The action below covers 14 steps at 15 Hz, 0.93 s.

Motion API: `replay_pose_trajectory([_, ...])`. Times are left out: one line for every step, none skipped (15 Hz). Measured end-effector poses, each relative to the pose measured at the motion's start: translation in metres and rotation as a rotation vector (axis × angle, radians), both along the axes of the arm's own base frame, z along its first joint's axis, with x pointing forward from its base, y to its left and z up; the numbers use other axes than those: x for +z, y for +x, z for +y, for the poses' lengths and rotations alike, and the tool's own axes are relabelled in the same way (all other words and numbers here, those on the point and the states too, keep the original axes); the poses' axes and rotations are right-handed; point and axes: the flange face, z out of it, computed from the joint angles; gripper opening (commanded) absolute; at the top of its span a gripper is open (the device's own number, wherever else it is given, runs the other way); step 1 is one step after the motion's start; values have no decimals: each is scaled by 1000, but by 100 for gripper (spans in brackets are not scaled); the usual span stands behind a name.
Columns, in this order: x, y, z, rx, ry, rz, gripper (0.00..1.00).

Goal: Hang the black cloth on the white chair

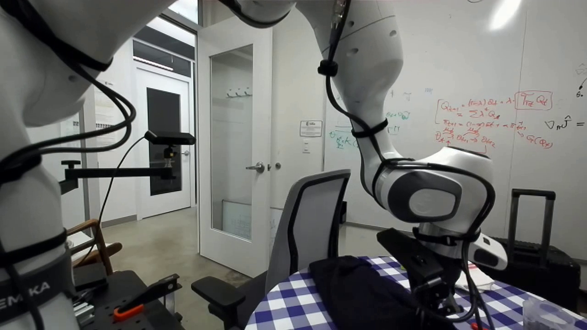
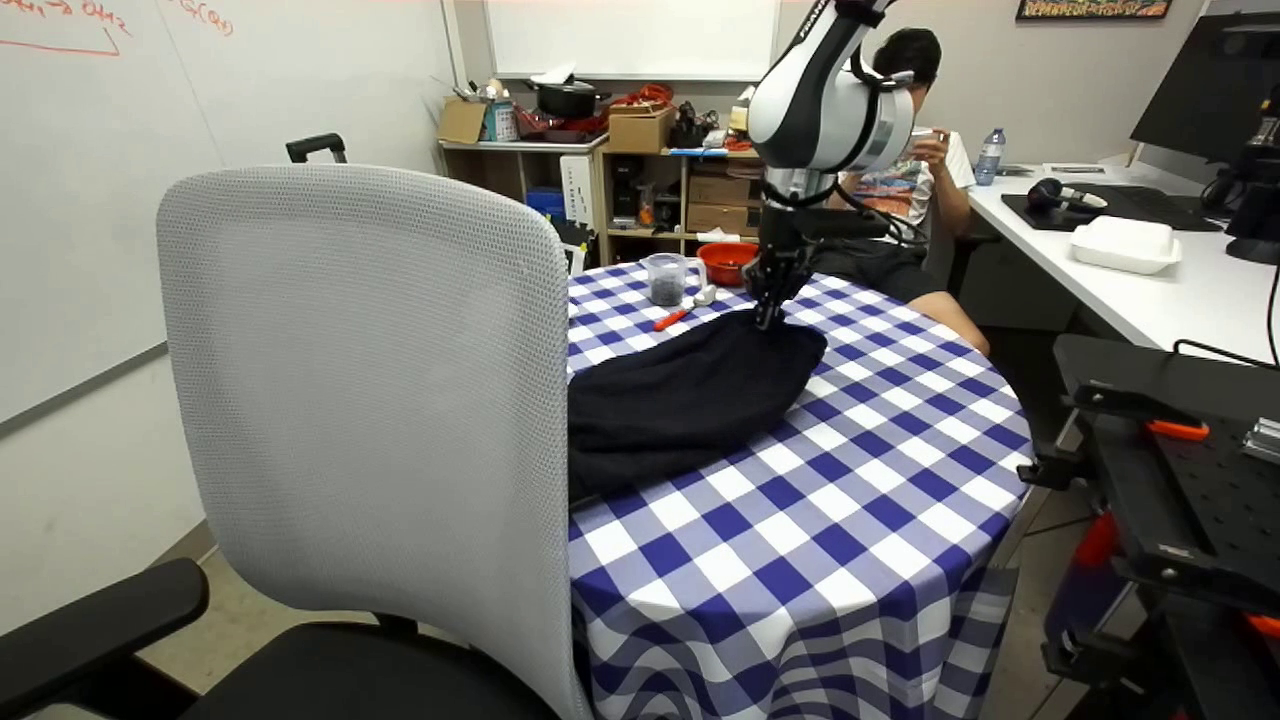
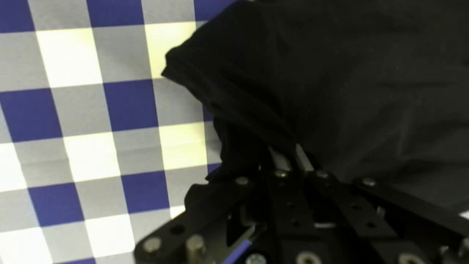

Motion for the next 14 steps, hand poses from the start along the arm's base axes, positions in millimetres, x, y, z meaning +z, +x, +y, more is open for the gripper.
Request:
replay_pose_trajectory([15,7,-2,-27,-10,-17,2])
replay_pose_trajectory([30,15,-3,-51,-20,-35,2])
replay_pose_trajectory([45,24,-3,-72,-31,-54,2])
replay_pose_trajectory([61,34,0,-89,-42,-76,2])
replay_pose_trajectory([78,45,4,-104,-53,-99,2])
replay_pose_trajectory([95,57,9,-115,-63,-122,2])
replay_pose_trajectory([112,68,16,-125,-74,-146,2])
replay_pose_trajectory([130,79,23,-133,-84,-172,2])
replay_pose_trajectory([147,90,30,-137,-95,-196,2])
replay_pose_trajectory([166,101,39,-139,-104,-220,2])
replay_pose_trajectory([183,111,46,-138,-110,-242,2])
replay_pose_trajectory([201,120,54,-137,-113,-263,2])
replay_pose_trajectory([217,129,60,-134,-115,-283,2])
replay_pose_trajectory([235,137,67,-130,-118,-303,2])
